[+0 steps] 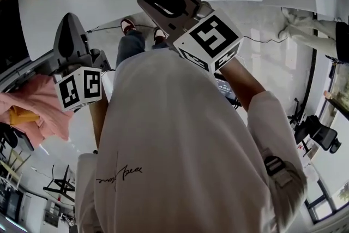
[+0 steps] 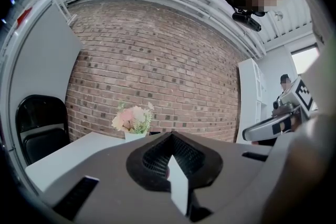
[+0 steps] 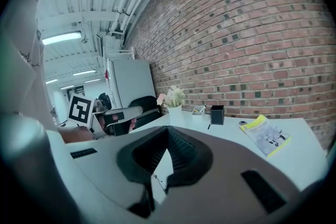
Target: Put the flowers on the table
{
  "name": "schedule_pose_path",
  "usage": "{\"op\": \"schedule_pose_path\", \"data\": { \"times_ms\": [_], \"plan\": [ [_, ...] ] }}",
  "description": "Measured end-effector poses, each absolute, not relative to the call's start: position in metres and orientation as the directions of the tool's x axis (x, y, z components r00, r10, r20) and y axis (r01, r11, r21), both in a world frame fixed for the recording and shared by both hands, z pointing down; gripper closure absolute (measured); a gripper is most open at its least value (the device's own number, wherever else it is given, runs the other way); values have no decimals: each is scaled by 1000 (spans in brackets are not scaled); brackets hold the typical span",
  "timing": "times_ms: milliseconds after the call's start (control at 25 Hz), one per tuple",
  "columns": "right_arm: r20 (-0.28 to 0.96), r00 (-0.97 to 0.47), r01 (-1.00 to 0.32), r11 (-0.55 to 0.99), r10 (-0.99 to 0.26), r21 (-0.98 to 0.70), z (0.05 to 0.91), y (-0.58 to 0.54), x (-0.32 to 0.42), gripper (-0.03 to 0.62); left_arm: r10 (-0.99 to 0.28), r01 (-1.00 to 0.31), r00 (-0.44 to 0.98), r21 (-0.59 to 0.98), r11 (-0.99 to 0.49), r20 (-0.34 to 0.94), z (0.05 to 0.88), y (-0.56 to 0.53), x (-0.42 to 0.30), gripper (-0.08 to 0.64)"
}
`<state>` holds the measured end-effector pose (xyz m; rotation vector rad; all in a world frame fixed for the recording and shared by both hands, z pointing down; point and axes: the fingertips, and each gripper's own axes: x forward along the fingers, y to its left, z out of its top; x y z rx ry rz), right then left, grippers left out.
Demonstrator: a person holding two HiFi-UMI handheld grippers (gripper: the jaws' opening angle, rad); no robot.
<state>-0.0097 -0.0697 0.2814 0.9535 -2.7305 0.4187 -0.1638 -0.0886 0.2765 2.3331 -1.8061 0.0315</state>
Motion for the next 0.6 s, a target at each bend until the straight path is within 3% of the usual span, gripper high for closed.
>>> {"op": "schedule_pose_path", "data": {
  "times_ms": [600],
  "plan": [
    [278, -778, -621, 755, -563, -209, 276, -77, -23, 568, -964, -969, 233, 115, -219, 129, 266, -88, -186, 557]
  ]
}}
